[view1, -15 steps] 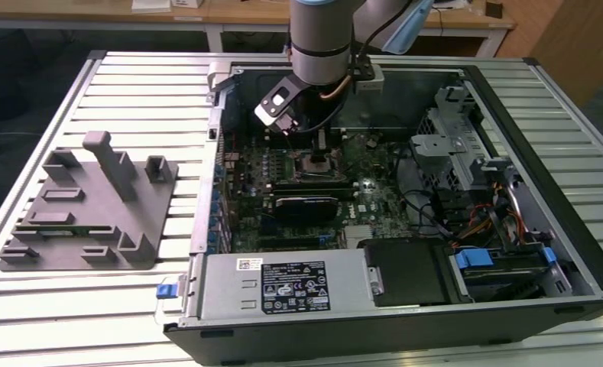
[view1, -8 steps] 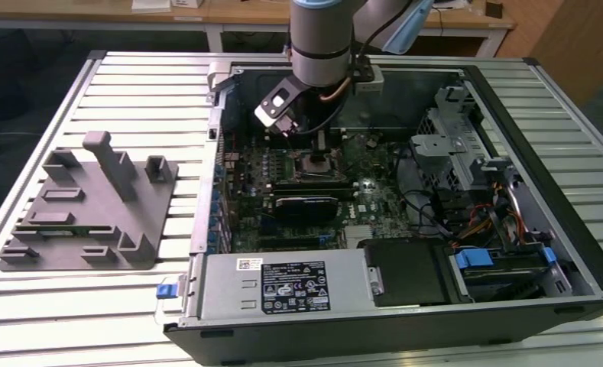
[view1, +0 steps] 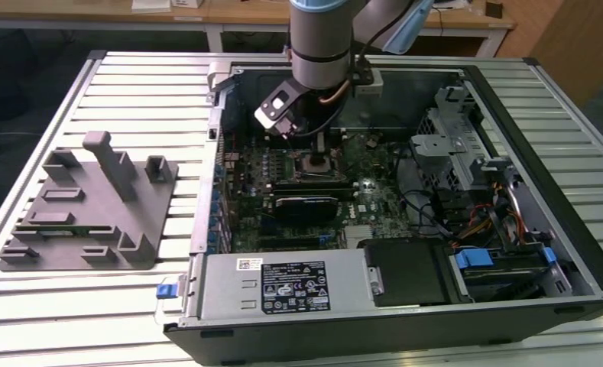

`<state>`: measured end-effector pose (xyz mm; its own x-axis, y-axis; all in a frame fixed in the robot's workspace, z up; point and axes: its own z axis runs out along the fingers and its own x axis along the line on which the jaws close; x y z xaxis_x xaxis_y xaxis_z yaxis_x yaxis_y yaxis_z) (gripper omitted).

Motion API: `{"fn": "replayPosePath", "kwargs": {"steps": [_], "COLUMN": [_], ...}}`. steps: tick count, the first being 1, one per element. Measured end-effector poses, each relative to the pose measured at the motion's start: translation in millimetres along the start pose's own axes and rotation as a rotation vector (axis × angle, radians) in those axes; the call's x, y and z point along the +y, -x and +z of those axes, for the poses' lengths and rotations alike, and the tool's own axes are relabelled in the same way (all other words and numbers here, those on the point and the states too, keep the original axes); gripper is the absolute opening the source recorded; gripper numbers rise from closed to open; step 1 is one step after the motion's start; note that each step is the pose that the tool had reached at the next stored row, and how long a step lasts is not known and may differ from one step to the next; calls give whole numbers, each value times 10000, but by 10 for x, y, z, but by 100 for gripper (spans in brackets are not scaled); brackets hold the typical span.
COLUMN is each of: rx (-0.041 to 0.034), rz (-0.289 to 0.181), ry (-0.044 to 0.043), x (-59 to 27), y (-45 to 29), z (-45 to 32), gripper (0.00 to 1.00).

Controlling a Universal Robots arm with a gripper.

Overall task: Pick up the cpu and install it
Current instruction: 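Place the cpu into insertion slot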

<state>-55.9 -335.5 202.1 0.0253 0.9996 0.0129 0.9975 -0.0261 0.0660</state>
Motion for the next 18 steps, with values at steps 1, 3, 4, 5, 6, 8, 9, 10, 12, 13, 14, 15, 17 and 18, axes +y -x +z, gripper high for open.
{"fn": "replayPosePath", "kwargs": {"steps": [1,3,4,5,6,8,9,10,12,13,14,15,17,18], "rx": [-1,-4,-6,-8,-7,-2,-4,-7,-11,-11,-9,-7,-7,-6], "rz": [24,70,80,81,82,84,85,87,89,89,89,90,90,89], "ry": [0,1,0,0,0,3,2,0,-2,-2,-1,0,1,1], "x": [0,-1,-1,-1,-1,-1,-2,-2,-3,-3,-3,-3,-3,-3], "y": [1,1,2,2,2,1,1,2,3,2,2,2,2,2], "z": [6,16,17,17,18,26,30,33,35,36,37,38,38,39], "gripper": [11,11,11,11,11,11,11,11,11,11,11,11,11,11]}}
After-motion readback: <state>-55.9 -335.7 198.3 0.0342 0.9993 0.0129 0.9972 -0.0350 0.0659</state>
